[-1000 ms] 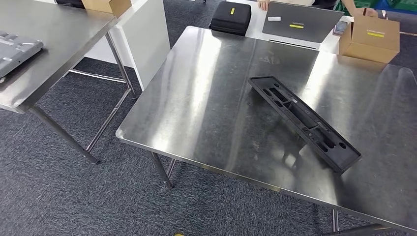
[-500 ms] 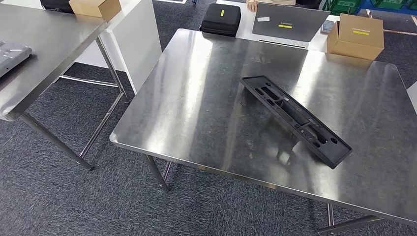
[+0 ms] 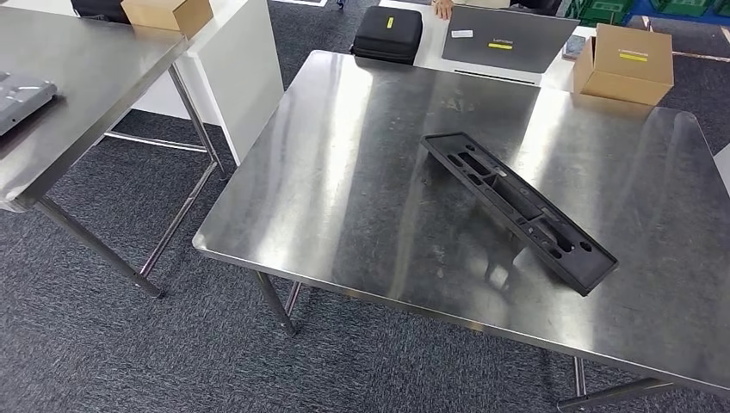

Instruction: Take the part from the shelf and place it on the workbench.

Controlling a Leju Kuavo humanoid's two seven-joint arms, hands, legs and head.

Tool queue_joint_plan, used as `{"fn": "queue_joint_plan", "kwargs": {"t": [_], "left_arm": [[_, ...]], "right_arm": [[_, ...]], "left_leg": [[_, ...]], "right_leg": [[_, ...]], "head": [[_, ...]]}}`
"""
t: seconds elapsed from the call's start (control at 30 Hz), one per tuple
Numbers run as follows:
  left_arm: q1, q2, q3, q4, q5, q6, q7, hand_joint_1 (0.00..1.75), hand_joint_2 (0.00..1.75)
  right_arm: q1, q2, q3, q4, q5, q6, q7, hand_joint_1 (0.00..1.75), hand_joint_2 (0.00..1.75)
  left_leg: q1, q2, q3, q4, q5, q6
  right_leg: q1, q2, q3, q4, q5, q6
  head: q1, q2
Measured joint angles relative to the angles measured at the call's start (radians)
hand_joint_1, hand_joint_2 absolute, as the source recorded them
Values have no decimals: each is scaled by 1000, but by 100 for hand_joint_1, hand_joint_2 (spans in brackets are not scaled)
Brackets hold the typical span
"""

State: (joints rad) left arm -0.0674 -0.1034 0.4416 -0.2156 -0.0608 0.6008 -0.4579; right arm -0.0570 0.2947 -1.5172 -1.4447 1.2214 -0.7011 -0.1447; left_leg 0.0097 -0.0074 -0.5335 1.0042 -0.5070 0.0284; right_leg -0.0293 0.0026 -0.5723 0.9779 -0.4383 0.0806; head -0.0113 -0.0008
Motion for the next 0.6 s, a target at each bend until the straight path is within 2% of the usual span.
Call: {"fn": "queue_joint_plan", "kwargs": {"t": [0.1, 0.17, 0.23, 0.3, 0.43, 0.6], "left_arm": [[-37, -82, 12, -9, -48, 60, -144, 0, 0], [-69, -143, 36, -13, -120, 84, -176, 0, 0], [-92, -181, 64, -16, -161, 83, -189, 0, 0], [-101, -200, 81, -19, -189, 68, -155, 0, 0], [-100, -206, 88, -21, -218, 18, -24, 0, 0], [-100, -206, 85, -21, -229, -59, 77, 0, 0]], "right_arm": [[-14, 18, -10, 104, 74, 0, 136, 0, 0], [-24, 21, -10, 212, 73, 0, 155, 0, 0], [-32, 2, -11, 377, 60, 0, 150, 0, 0], [-36, -26, -10, 555, 68, 0, 125, 0, 0], [-44, -78, 0, 852, 126, 26, 67, 0, 0], [-53, -100, 33, 1046, 174, 85, 91, 0, 0]], "left_leg": [[-2, -2, -1, 0, 1, 2], [-2, 0, -2, 0, 2, 4], [-2, 2, 0, 0, 1, 5], [-3, 3, 0, 0, 1, 5], [-2, 2, 0, 0, 1, 6], [-3, 2, -1, 1, 0, 6]], "right_leg": [[-2, -2, 2, 0, 0, 0], [-2, -1, 5, 0, 1, 0], [-3, 0, 6, -1, 2, 1], [-3, 1, 6, -1, 2, 1], [-2, 0, 6, -1, 1, 1], [-2, 0, 5, -1, 1, 1]], "head": [[0, 0], [1, 0], [1, 0], [0, 0], [0, 0], [0, 0]]}}
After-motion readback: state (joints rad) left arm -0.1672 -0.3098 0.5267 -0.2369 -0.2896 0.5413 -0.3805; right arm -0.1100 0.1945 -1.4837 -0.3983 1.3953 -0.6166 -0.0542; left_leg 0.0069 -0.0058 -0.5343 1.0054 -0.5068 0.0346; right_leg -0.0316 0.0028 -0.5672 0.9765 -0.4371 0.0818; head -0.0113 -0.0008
